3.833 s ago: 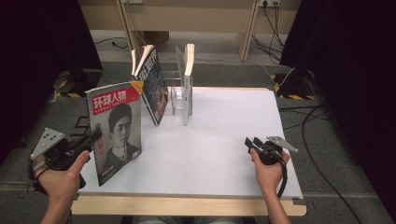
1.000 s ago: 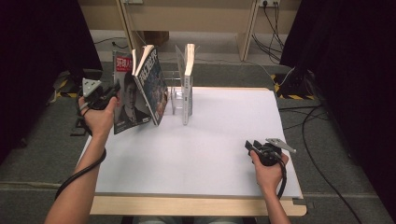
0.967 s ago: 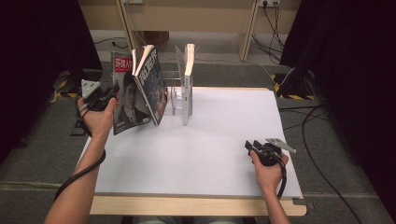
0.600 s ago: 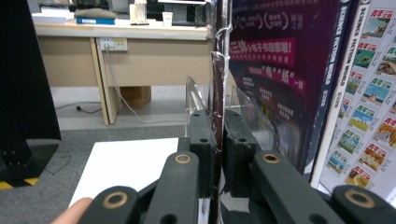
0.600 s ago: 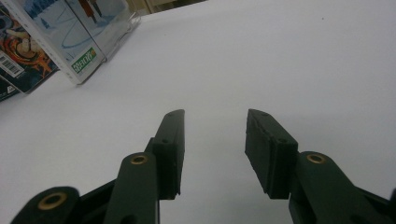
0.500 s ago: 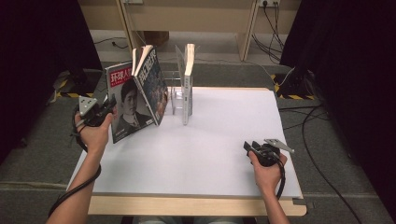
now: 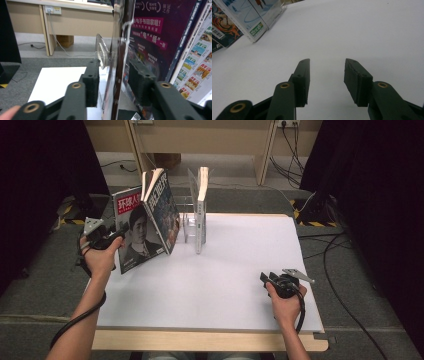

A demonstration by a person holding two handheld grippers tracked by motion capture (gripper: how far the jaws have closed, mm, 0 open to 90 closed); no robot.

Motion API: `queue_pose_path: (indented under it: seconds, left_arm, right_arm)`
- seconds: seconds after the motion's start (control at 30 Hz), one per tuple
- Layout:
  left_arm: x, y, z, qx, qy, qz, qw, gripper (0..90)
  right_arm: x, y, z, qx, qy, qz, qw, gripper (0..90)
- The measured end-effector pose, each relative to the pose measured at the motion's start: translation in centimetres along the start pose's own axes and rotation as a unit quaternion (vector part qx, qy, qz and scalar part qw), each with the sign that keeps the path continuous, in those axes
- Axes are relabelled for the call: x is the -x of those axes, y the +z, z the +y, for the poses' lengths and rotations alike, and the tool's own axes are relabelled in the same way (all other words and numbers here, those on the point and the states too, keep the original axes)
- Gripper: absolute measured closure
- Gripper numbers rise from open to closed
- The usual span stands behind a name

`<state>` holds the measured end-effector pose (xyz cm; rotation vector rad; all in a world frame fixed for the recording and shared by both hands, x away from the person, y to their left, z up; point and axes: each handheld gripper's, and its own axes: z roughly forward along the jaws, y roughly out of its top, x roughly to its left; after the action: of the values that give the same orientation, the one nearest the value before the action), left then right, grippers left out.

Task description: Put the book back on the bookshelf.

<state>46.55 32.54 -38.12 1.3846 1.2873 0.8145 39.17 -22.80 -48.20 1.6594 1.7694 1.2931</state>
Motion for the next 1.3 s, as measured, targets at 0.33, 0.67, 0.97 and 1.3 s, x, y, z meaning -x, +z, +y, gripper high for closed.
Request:
queue_pose_path:
  seconds: [0.33,0.67,0.97,1.3]
  left_arm:
    - [0.2,1.3,0.6,-0.021,-0.001,0.021,0.9995,38.6]
    - [0.8,2.3,1.3,-0.044,0.009,0.014,0.9989,57.8]
    - [0.7,3.0,1.8,-0.063,-0.001,0.009,0.998,77.3]
    - [1.1,3.1,2.7,-0.068,0.001,0.01,0.9977,86.0]
  right_arm:
    - [0.1,0.0,0.0,-0.003,0.003,0.002,1.0,56.7]
    - [0.0,0.1,-0.1,-0.009,0.009,0.005,0.9999,56.7]
    - [0.2,0.1,-0.1,-0.012,0.009,0.005,0.9999,56.6]
    - [0.2,0.3,-0.2,-0.017,0.007,0.007,0.9998,56.6]
